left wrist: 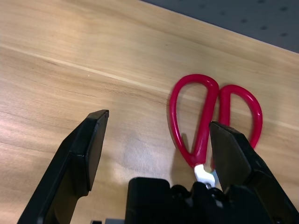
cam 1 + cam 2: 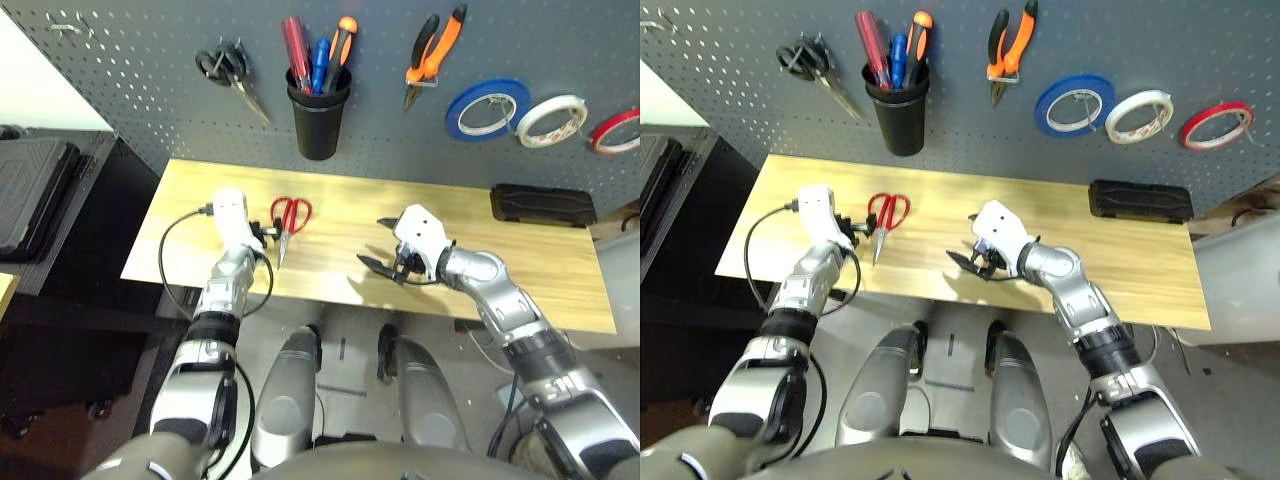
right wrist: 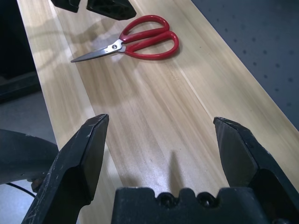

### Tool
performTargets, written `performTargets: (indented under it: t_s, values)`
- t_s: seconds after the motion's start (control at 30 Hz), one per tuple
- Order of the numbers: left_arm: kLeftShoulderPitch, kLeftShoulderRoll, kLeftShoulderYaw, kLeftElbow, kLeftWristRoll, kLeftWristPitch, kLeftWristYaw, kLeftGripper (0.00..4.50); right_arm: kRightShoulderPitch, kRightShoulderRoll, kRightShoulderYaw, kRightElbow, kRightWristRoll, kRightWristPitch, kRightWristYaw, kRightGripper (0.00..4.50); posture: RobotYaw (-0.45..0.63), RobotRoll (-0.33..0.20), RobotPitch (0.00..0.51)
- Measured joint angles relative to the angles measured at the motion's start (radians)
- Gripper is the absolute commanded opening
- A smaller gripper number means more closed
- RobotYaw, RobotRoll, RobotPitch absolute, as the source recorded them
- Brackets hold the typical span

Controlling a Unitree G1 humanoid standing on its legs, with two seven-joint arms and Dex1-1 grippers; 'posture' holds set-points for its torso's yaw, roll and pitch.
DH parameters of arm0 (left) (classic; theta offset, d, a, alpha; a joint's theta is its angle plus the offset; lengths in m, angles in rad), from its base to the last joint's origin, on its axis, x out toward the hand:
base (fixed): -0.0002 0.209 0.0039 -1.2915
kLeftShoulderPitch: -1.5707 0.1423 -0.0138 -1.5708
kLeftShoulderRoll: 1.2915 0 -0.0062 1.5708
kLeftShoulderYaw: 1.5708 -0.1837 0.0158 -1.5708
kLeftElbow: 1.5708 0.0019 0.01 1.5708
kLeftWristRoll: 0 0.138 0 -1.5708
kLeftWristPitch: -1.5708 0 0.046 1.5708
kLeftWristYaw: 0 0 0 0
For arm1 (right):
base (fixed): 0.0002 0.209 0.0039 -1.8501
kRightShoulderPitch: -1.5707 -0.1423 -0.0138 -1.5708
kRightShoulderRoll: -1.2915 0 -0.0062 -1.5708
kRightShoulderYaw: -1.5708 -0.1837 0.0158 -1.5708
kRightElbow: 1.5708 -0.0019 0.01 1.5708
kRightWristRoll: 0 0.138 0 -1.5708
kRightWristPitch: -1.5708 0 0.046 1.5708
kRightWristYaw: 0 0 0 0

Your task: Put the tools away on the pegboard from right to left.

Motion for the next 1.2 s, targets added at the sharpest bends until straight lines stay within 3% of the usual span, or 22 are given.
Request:
performTargets:
  t_s: [0.3,0.57,0.63,0.77,1.07,1.2]
  values:
    - [-0.138,0.014,0.025,0.284,0.015,-0.07,0.04,4.46,-0.003,0.002,0.0,-0.039,-0.008,0.046,-0.03,4.5,0.15,0.0,0.279]
    - [-0.186,0.022,0.031,0.397,0.028,-0.07,0.065,4.46,-0.024,-0.011,-0.011,-0.081,-0.011,0.08,-0.041,4.5,0.12,0.0,0.272]
    - [-0.19,0.021,0.03,0.402,0.036,-0.066,0.066,4.46,-0.026,-0.019,-0.013,-0.095,-0.011,0.09,-0.041,4.5,0.12,0.0,0.251]
    - [-0.189,0.002,0.024,0.405,0.052,-0.058,0.067,3.55,-0.013,-0.042,-0.018,-0.126,-0.006,0.097,-0.036,4.5,0.12,0.0,0.248]
    - [-0.144,-0.036,0.043,0.354,0.04,-0.086,0.018,0.09,-0.014,-0.096,-0.054,-0.143,0.059,0.073,0.037,4.5,0.17,0.0,0.244]
    - [-0.094,-0.047,0.051,0.281,0.027,-0.092,0.002,0.01,-0.036,-0.124,-0.066,-0.099,0.076,0.049,0.082,4.5,0.18,0.0,0.244]
